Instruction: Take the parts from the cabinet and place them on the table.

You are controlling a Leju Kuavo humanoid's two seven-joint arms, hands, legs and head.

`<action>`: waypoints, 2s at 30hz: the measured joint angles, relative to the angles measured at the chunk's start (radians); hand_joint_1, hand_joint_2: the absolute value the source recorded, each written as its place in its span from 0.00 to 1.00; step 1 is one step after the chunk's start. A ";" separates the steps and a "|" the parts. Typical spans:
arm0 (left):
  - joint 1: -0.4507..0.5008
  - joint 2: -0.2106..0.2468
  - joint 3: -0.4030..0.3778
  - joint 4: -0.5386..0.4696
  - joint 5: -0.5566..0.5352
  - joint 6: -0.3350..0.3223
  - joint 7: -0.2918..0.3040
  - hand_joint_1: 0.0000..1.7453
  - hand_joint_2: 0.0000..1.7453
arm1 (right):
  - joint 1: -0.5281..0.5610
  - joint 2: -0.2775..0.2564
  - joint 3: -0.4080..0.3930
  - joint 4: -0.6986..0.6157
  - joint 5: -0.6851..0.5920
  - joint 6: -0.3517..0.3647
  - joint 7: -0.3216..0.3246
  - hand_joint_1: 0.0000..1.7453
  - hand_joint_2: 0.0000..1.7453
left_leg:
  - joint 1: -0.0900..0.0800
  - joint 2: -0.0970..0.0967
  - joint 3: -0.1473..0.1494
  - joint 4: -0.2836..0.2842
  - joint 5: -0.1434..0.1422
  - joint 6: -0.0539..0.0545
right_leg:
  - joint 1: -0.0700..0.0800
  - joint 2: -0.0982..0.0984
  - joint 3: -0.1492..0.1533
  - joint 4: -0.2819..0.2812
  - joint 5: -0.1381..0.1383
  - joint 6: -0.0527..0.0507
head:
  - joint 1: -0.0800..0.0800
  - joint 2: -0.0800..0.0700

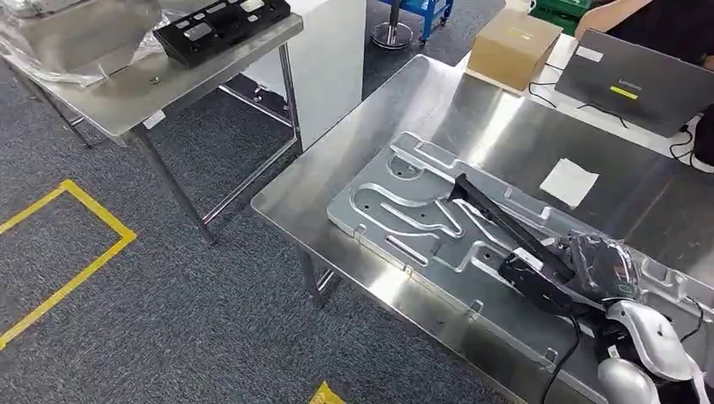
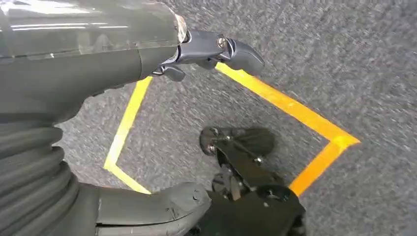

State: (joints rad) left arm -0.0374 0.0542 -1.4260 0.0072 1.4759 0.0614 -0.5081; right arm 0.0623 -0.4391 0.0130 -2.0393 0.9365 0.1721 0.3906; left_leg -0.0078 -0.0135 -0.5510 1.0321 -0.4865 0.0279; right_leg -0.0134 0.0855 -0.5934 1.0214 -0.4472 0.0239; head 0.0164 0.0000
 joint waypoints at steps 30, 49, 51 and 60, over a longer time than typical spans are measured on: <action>0.016 0.005 0.000 0.000 0.000 0.002 -0.069 0.00 1.00 | 0.159 0.061 -0.146 -0.131 -0.137 -0.131 -0.090 1.00 1.00 | 0.001 0.037 0.004 -0.023 0.013 0.003 | 0.014 -0.090 0.027 -0.012 -0.017 -0.009 | 0.011 0.000; 0.016 0.005 -0.001 0.000 -0.013 0.001 -0.079 0.00 1.00 | -0.003 0.003 -0.286 -0.109 -0.336 -0.128 -0.110 1.00 1.00 | -0.001 0.041 0.003 -0.022 0.014 0.004 | 0.013 -0.087 0.026 -0.011 -0.014 -0.008 | 0.011 0.000; 0.015 0.006 -0.003 0.000 -0.016 -0.002 -0.079 0.00 1.00 | -0.067 -0.017 -0.288 -0.089 -0.314 -0.115 -0.096 1.00 1.00 | -0.002 0.041 0.003 -0.021 0.015 0.004 | 0.013 -0.087 0.026 -0.011 -0.013 -0.008 | 0.011 0.000; -0.006 0.024 -0.019 0.000 -0.032 -0.029 -0.062 0.00 1.00 | -0.356 -0.105 -0.107 0.145 0.028 0.056 0.006 1.00 1.00 | -0.001 0.040 0.002 -0.021 0.018 0.003 | 0.013 -0.088 0.025 -0.011 -0.011 -0.009 | 0.011 0.000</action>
State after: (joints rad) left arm -0.0438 0.0786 -1.4447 0.0072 1.4439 0.0328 -0.5703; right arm -0.2938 -0.5436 -0.0945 -1.8947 0.9648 0.2285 0.3971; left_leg -0.0091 0.0268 -0.5489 1.0106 -0.4681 0.0309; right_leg 0.0000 -0.0024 -0.5682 1.0106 -0.4580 0.0152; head 0.0271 0.0000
